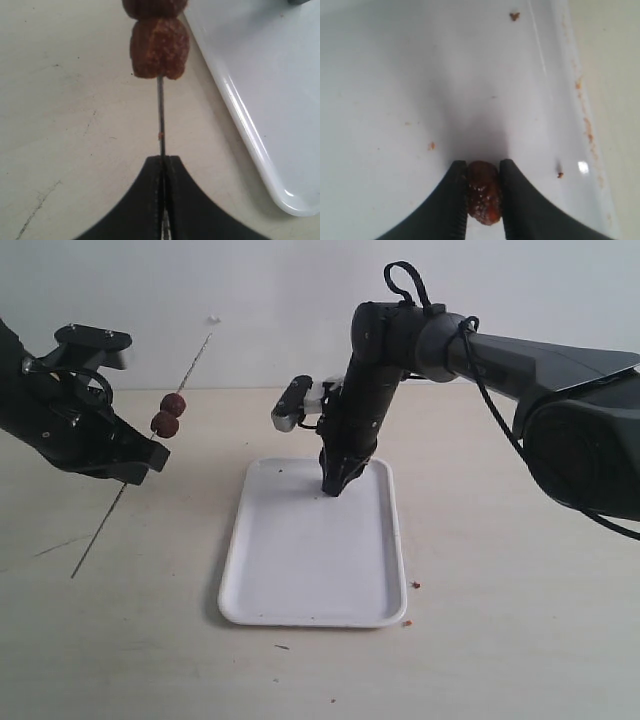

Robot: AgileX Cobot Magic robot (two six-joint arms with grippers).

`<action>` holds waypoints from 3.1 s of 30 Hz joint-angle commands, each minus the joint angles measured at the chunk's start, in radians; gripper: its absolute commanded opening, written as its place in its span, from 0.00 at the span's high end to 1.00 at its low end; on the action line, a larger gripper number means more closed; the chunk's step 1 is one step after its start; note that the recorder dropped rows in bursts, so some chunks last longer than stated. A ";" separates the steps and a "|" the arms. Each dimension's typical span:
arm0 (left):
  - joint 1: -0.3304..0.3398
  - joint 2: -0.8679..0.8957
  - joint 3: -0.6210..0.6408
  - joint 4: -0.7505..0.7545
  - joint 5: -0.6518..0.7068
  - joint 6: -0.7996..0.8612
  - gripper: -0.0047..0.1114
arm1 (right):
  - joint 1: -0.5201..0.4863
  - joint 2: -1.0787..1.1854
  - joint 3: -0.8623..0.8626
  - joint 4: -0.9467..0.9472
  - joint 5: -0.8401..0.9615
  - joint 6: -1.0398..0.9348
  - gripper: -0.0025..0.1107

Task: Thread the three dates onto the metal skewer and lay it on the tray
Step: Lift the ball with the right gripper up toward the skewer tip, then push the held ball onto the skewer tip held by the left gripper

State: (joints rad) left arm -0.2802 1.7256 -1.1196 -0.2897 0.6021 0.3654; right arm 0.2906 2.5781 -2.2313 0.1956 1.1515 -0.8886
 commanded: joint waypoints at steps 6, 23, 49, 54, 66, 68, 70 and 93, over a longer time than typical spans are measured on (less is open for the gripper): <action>0.002 -0.004 0.002 -0.003 0.003 0.022 0.96 | -0.001 -0.074 -0.002 0.013 0.070 0.112 0.81; 0.002 -0.004 0.002 -0.023 0.148 0.110 0.96 | -0.163 -0.171 -0.002 0.550 0.070 0.401 0.81; 0.002 -0.004 0.002 -0.151 0.096 0.496 0.96 | -0.211 -0.169 -0.002 0.801 0.070 0.471 0.81; 0.002 -0.004 0.002 -0.116 0.063 0.600 0.96 | -0.211 -0.169 -0.002 0.817 0.070 0.471 0.81; 0.002 0.104 0.002 -0.025 -0.207 0.612 0.96 | -0.211 -0.213 -0.002 0.815 0.070 0.467 0.76; 0.002 0.133 0.002 -0.027 -0.273 0.622 0.96 | -0.211 -0.234 -0.002 0.791 0.070 0.467 0.76; 0.002 0.149 0.002 -0.042 -0.330 0.622 0.96 | -0.211 -0.250 0.001 0.760 0.070 0.473 0.76; -0.080 0.150 0.029 -0.072 -0.468 0.674 0.96 | -0.209 -0.238 0.002 0.721 0.070 0.473 0.79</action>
State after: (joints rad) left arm -0.3544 1.8799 -1.0946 -0.3473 0.1542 1.0393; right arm 0.0821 2.3417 -2.2292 0.9253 1.2204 -0.4159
